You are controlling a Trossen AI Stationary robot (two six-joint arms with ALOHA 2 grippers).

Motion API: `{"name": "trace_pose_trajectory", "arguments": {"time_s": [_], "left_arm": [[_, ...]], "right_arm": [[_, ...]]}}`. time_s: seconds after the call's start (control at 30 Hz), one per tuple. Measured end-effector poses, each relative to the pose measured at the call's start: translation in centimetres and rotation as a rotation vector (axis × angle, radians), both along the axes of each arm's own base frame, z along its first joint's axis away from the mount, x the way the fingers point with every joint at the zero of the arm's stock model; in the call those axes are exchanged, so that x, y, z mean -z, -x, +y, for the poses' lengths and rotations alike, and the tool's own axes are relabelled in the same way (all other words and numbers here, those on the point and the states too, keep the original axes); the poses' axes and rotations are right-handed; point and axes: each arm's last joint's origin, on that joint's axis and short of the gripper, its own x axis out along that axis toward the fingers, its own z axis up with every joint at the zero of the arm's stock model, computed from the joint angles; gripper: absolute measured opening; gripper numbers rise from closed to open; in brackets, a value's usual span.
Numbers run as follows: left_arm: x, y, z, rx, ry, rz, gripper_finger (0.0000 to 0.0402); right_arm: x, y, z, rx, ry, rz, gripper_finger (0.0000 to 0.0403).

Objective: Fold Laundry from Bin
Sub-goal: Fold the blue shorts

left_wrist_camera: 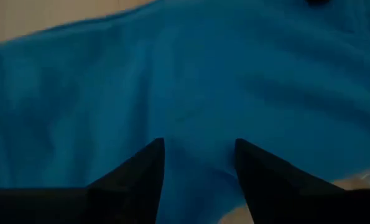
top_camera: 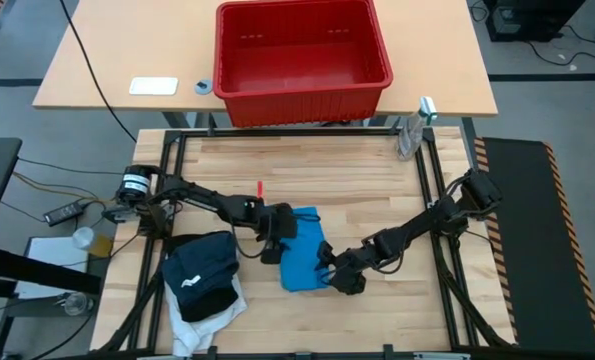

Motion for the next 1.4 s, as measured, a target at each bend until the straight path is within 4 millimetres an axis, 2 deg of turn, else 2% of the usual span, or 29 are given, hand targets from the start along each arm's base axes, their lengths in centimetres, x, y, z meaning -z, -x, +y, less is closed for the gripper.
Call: {"name": "trace_pose_trajectory", "arguments": {"time_s": [0.1, 0.27, 0.43, 0.67, 0.8, 0.9, 0.97, 1.13, 1.17, 1.3, 1.4], "left_arm": [[-0.1, -0.1, 0.0, -0.013, 0.013, -0.012, 0.0194], [0.3, 0.2, 0.0, -0.031, 0.017, 0.010, 0.0194], [0.2, 0.2, 0.0, -0.044, 0.025, 0.005, 0.0194], [0.3, 0.2, -0.6, -0.082, 0.047, 0.016, 0.0194], [0.4, 0.2, -0.9, -0.085, 0.033, 0.013, 0.0194], [0.3, 0.2, -1.0, -0.097, 0.038, 0.012, 0.0194], [0.3, 0.2, -1.0, -0.109, 0.047, 0.011, 0.0194], [0.3, 0.2, -1.4, -0.119, 0.065, 0.010, 0.0194], [0.3, 0.2, -1.5, -0.116, 0.065, 0.010, 0.0194], [0.2, 0.2, -1.9, -0.104, 0.067, 0.001, 0.0194], [-0.8, 0.3, -1.9, -0.101, 0.073, -0.029, 0.0194]], "right_arm": [[-0.1, -0.5, 0.2, -0.021, -0.005, -0.057, 0.0296], [0.8, -0.5, 0.3, -0.077, -0.016, -0.015, 0.0291], [1.3, -1.1, -0.2, -0.027, -0.066, -0.016, 0.0273], [1.0, -1.7, -0.8, -0.012, -0.108, -0.054, 0.0232], [2.4, -2.0, -0.9, -0.013, -0.133, -0.018, 0.0210], [3.4, -2.3, -0.8, 0.014, -0.192, 0.001, 0.0178], [3.6, -2.5, -0.7, 0.057, -0.251, 0.006, 0.0143], [3.1, -2.6, -0.7, 0.148, -0.348, 0.019, 0.0029], [3.0, -2.5, -0.8, 0.156, -0.355, 0.020, 0.0019], [2.1, -2.4, -0.7, 0.231, -0.328, -0.021, 0.0027], [0.0, -2.2, -0.8, 0.269, -0.360, -0.073, 0.0025]]}}
